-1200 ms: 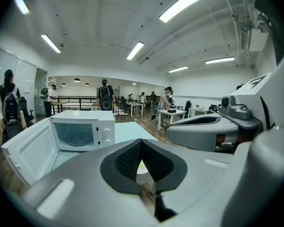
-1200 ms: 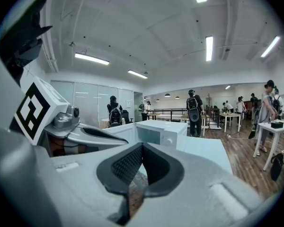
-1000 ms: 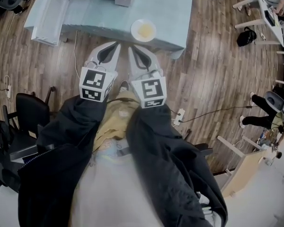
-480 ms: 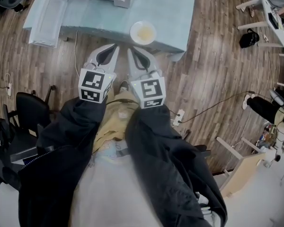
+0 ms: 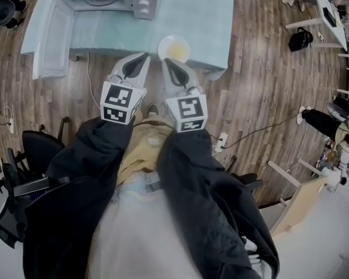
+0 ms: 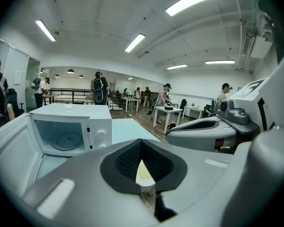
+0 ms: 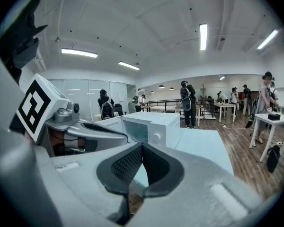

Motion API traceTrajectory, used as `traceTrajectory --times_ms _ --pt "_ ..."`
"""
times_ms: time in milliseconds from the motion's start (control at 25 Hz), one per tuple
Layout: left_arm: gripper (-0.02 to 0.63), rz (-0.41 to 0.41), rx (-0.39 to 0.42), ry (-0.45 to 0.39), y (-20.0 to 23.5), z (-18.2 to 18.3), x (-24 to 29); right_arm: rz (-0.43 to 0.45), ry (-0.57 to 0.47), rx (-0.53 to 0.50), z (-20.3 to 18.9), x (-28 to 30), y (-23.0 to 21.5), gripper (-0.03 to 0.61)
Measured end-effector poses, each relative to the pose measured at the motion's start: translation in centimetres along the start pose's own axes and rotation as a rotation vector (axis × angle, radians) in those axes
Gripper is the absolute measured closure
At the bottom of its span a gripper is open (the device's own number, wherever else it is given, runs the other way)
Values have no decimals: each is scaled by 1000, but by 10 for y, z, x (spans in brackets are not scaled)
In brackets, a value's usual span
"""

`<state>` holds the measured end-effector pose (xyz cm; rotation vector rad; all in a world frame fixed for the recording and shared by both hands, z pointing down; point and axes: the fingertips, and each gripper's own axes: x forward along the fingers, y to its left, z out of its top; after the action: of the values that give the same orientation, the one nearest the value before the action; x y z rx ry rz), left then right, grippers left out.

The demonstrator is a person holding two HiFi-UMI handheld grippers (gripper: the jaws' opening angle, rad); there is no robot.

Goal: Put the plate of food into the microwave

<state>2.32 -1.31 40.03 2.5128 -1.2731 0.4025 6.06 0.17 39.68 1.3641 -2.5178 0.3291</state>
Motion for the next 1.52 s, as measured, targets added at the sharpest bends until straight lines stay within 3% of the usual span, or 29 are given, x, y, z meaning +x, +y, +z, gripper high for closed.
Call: traceTrajectory --times_ms 360,640,800,1080,1320,1520 --pt "614 -47 -33 51 62 1 32 -23 81 43 -2 73 -5 577" --pt "614 -156 -69 141 83 -22 52 -67 182 111 -24 110 -9 577" --pt "614 -171 -23 187 97 -34 71 -79 197 133 -26 129 -13 577" --pt "614 -146 5 345 91 -90 100 16 265 305 -94 128 -33 577" --pt "614 -110 -113 439 73 -135 112 96 361 314 -135 118 -41 577" --pt "614 -133 -142 509 49 -165 119 99 407 330 -159 109 -62 575"
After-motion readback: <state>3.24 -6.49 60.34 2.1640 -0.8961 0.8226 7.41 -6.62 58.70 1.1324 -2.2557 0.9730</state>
